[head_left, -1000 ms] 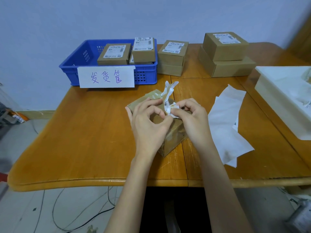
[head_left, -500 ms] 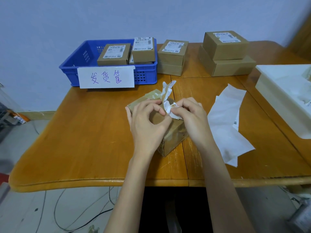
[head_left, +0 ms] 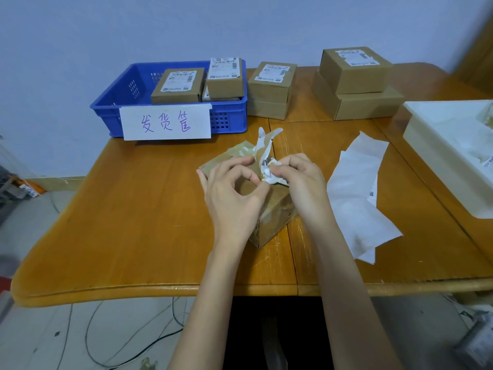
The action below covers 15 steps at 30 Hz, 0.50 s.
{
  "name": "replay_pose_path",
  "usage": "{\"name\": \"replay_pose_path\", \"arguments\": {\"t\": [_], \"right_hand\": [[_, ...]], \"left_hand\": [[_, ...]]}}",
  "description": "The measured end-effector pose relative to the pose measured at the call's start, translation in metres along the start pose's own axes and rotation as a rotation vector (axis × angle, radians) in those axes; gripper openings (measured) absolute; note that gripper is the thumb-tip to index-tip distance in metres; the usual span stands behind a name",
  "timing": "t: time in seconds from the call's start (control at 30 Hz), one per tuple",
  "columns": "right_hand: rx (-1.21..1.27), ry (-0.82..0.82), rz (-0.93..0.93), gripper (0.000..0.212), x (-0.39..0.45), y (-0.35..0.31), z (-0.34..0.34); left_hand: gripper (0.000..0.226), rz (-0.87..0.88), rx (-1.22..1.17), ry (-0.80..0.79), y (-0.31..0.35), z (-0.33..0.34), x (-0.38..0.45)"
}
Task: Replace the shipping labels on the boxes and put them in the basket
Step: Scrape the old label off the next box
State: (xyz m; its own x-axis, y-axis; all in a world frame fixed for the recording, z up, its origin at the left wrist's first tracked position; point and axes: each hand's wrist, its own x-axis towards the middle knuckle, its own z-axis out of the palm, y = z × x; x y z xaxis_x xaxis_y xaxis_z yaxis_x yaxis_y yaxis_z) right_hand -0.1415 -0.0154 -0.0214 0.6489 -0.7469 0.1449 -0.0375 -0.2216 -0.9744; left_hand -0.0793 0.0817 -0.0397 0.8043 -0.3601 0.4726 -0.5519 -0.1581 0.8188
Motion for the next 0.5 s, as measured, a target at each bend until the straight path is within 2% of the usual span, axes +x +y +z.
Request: {"name": "replay_pose_path", "arguments": {"t": [0.13,0.2,0.27,0.33,0.4,0.5], "right_hand": [[-0.050,-0.065,-0.015,0.017,-0.001,-0.001,-0.004],[-0.142,-0.123,-0.111,0.019,-0.002,-0.003,-0.008],[-0.092,-0.154,-0.137,0.021,-0.002,-0.002,-0.013],[-0.041,-0.150,-0.074,0.016,-0.003,0.000,-0.017],[-0.130,-0.114,-0.148,0.005,-0.006,0.005,-0.016],[-0.160,-0.028,-0.232,0.016,-0.007,0.010,-0.012]], "left_hand": [[0.015,-0.001,0.021,0.010,0.001,0.002,0.002],[0.021,-0.001,0.048,0.030,0.002,0.002,0.003],[0.026,0.002,0.069,0.038,0.002,0.002,0.003],[0.026,0.007,0.065,0.046,0.002,0.002,0.002],[0.025,0.006,0.051,0.047,0.000,0.001,0.002],[0.019,-0.006,0.046,0.017,-0.001,0.001,0.002]]}}
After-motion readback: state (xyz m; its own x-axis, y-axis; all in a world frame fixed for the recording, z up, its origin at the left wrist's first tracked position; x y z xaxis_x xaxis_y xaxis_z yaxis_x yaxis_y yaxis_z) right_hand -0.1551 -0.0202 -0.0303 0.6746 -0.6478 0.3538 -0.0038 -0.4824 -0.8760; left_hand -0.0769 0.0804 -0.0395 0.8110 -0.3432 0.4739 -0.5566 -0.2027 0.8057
